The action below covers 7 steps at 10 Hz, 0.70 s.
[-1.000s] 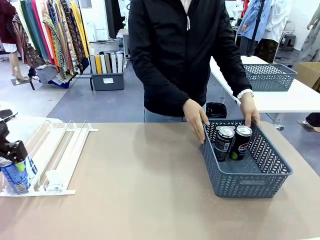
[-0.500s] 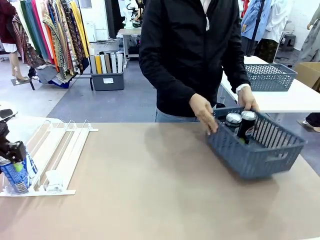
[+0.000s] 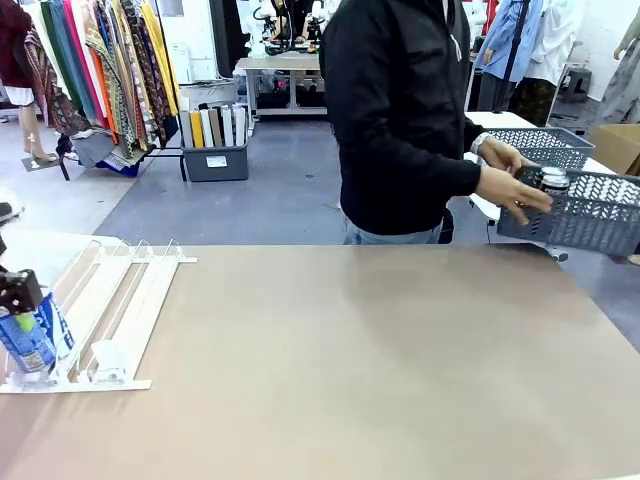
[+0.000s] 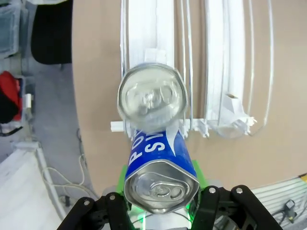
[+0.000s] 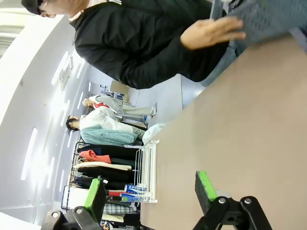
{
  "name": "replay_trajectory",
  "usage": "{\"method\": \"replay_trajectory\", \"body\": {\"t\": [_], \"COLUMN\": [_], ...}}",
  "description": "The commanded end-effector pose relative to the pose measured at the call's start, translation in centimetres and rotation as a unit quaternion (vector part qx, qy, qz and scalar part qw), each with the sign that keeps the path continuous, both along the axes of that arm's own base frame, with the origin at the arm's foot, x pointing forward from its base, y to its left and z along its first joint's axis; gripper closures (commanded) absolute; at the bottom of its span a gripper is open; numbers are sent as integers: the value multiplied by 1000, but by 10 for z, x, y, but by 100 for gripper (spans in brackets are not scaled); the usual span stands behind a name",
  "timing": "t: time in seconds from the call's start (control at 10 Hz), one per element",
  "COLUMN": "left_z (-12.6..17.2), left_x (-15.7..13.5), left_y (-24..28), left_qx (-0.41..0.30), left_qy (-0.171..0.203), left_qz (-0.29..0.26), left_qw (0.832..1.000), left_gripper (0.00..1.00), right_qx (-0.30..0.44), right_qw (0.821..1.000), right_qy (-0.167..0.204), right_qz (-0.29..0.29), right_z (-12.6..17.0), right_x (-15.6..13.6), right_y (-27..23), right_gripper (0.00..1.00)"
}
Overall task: Retrieve and store the cans from the dispenser.
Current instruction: Pick up one can from the Automatic Can Dispenser and place it in the middle of the table.
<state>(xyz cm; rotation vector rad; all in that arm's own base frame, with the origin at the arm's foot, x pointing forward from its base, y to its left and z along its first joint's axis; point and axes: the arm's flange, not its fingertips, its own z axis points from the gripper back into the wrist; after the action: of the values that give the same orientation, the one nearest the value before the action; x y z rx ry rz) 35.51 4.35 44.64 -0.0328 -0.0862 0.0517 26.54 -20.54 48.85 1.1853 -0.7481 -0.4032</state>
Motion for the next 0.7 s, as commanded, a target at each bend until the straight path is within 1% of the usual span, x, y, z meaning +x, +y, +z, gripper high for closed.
{"method": "replay_trajectory", "body": {"t": [0.0,0.1,0.3,0.4,0.5,0.6], "left_z": [54,86,141,163,184,195], "left_x": [-26,-39,-62,-70,-74,-75], "left_y": [-6,-4,-3,-3,-1,2], "left_qx": [0,-9,-57,-75,-94,-110], "left_qy": [-26,-44,-46,-48,-60,-76], "left_qz": [4,14,34,31,49,69], "left_qw": [1000,999,997,995,993,989], "left_gripper": [100,100,100,100,100,100], "right_qx": [1,1,1,1,1,1], "right_qw": [1000,1000,1000,1000,1000,1000], "right_qy": [-20,-20,-20,-20,-20,-20], "right_qz": [-3,-3,-3,-3,-3,-3], "right_z": [2,2,2,2,2,2], "right_x": [4,4,4,4,4,4], "right_y": [-1,-1,-1,-1,-1,-1], "right_gripper": [0,0,0,0,0,0]}}
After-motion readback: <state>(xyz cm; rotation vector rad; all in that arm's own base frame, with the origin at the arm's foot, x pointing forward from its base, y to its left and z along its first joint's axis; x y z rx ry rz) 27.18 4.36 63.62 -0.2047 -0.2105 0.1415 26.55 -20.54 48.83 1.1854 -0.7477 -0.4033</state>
